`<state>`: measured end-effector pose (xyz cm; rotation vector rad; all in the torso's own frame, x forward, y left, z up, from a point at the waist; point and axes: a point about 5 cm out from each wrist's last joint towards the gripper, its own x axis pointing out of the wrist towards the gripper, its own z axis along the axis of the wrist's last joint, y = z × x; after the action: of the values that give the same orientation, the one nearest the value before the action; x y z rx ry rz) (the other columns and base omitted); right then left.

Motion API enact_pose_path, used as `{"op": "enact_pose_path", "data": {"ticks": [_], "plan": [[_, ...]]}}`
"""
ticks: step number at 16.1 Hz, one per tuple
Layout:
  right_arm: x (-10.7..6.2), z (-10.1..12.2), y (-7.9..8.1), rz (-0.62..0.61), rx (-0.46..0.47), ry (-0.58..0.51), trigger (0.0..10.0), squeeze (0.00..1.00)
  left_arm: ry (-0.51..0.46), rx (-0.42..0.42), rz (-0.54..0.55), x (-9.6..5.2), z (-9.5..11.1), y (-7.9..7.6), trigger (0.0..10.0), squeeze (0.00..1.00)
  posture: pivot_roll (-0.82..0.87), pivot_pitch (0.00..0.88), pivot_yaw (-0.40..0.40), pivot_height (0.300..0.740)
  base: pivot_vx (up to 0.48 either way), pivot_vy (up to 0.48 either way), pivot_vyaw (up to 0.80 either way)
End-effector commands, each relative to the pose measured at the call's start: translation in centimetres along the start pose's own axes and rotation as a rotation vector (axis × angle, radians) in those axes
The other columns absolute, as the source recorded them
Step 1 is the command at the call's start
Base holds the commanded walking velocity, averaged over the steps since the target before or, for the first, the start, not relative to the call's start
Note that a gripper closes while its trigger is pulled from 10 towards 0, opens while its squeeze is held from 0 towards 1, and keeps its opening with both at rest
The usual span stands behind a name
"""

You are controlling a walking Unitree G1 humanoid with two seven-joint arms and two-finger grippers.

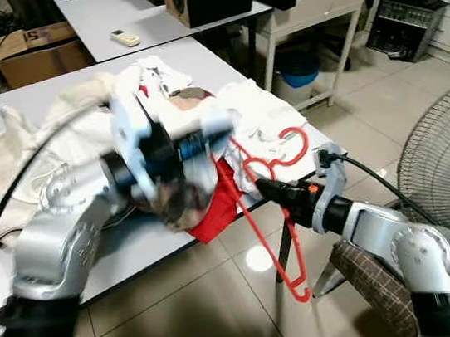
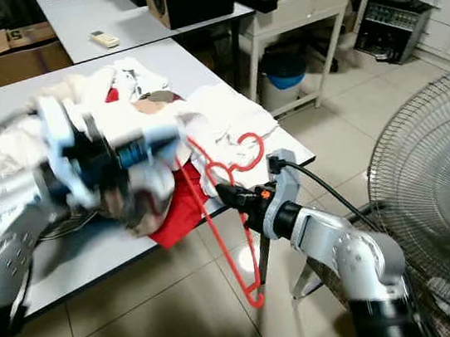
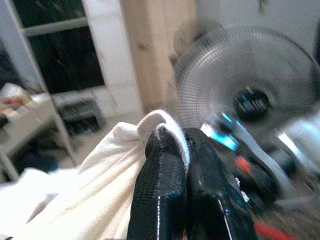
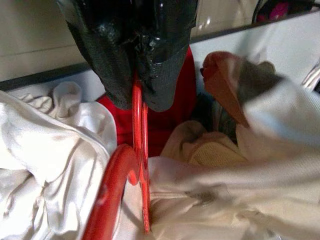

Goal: Hang hanger

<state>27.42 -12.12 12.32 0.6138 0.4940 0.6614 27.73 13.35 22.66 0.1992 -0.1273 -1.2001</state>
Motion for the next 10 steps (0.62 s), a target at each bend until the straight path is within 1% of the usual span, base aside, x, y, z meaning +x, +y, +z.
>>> {"op": "enact_pose_path", "data": {"ticks": [1,3,4,5,6,7,8,9,10], "plan": [[0.2,0.7,0.2,0.033,-0.011,0.003,10.0,0.00,0.078,0.027,-0.045,-0.1,-0.7,-0.6,0.0,0.00,0.00,0.000,-0.003,0.740,0.000,0.000,0.00],[0.5,2.3,0.8,0.093,0.017,-0.046,10.0,0.00,0.160,0.062,-0.018,-0.7,-1.7,-0.4,0.0,0.00,0.00,0.000,-0.011,0.740,0.000,0.000,0.00],[0.5,2.6,0.9,0.103,0.026,-0.057,10.0,0.00,0.166,0.064,-0.013,-0.7,-1.8,-0.4,0.0,0.00,0.00,0.000,-0.011,0.740,0.000,0.000,0.00],[0.9,3.7,0.9,0.136,0.083,-0.109,10.0,0.00,0.198,0.071,-0.008,-1.0,-2.1,-0.5,0.0,0.00,0.01,0.000,-0.015,0.740,0.000,0.000,0.00],[1.1,4.0,0.9,0.143,0.103,-0.124,10.0,0.00,0.195,0.068,-0.005,-1.1,-2.1,-0.5,0.0,0.00,0.01,0.000,-0.014,0.740,0.000,0.000,0.00],[1.6,4.5,1.0,0.162,0.149,-0.159,10.0,0.00,0.184,0.071,0.002,-1.0,-2.0,-0.5,0.0,0.00,0.01,0.000,-0.012,0.740,0.000,0.000,0.00],[2.2,4.8,0.9,0.155,0.208,-0.194,10.0,0.00,0.153,0.065,0.012,-0.8,-1.8,-0.4,0.0,0.00,0.02,0.000,-0.010,0.740,0.000,0.000,0.00],[2.6,4.9,0.8,0.140,0.237,-0.211,10.0,0.00,0.135,0.065,0.020,-0.6,-1.7,-0.3,0.0,0.00,0.02,0.000,-0.007,0.740,0.000,0.000,0.00],[3.6,5.1,0.1,0.067,0.318,-0.259,10.0,0.00,0.105,0.053,0.024,-0.3,-1.5,-0.3,0.0,0.00,0.02,0.000,-0.007,0.740,0.000,0.000,0.00]]}}
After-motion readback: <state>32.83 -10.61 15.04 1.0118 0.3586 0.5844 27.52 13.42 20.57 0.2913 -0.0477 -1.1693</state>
